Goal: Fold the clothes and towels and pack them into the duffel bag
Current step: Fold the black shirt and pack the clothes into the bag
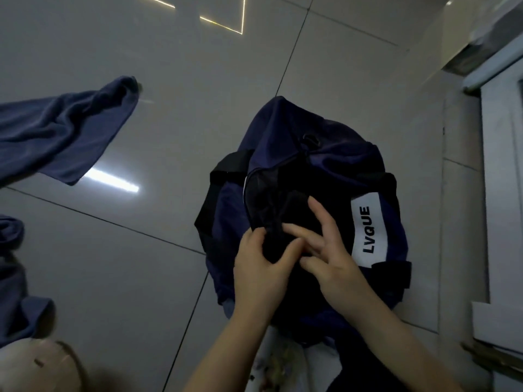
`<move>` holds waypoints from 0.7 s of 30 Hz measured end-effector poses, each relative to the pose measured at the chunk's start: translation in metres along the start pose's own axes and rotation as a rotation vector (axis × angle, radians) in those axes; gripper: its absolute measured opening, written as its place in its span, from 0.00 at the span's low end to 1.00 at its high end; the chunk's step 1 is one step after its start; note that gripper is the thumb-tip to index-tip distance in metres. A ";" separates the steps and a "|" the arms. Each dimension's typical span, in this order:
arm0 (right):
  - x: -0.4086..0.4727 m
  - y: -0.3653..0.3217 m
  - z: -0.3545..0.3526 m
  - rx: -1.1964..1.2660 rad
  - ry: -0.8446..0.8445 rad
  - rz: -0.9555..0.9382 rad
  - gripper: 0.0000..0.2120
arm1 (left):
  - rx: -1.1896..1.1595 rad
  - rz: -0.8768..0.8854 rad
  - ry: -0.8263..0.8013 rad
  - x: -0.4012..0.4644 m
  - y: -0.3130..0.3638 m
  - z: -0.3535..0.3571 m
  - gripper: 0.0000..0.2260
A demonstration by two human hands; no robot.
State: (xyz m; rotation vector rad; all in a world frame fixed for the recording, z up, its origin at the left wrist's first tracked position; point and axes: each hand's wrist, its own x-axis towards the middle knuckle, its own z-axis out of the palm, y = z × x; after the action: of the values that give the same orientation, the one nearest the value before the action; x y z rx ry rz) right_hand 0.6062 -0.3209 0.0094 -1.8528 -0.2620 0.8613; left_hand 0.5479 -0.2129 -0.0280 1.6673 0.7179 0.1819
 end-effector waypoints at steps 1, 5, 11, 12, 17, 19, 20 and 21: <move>0.000 -0.002 0.000 0.019 -0.024 0.017 0.40 | 0.040 0.002 0.033 0.003 -0.004 -0.001 0.06; -0.012 -0.007 -0.014 -0.145 0.183 -0.033 0.31 | 0.099 0.011 0.084 0.011 -0.022 -0.006 0.07; -0.024 0.011 -0.058 -0.867 0.496 0.164 0.11 | 0.398 0.229 0.348 0.007 -0.034 -0.008 0.13; -0.019 0.018 -0.054 -0.919 0.432 0.295 0.15 | 0.474 0.315 0.380 0.007 -0.036 -0.008 0.13; 0.006 0.045 -0.042 -1.063 0.277 0.627 0.48 | 0.502 0.499 0.380 0.007 -0.034 -0.006 0.09; 0.008 0.054 -0.047 -0.994 0.216 0.700 0.52 | 0.448 0.494 0.313 0.009 -0.034 -0.007 0.11; 0.007 0.058 -0.049 -0.938 0.219 0.703 0.51 | 0.428 0.487 0.283 0.009 -0.034 -0.008 0.11; 0.006 0.061 -0.051 -0.874 0.242 0.688 0.49 | 0.423 0.476 0.262 0.010 -0.033 -0.009 0.12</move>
State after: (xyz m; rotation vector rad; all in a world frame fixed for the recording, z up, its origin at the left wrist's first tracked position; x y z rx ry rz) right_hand 0.6325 -0.3816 -0.0357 -2.9306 0.2182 1.0497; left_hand 0.5393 -0.1979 -0.0594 2.2338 0.5635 0.6303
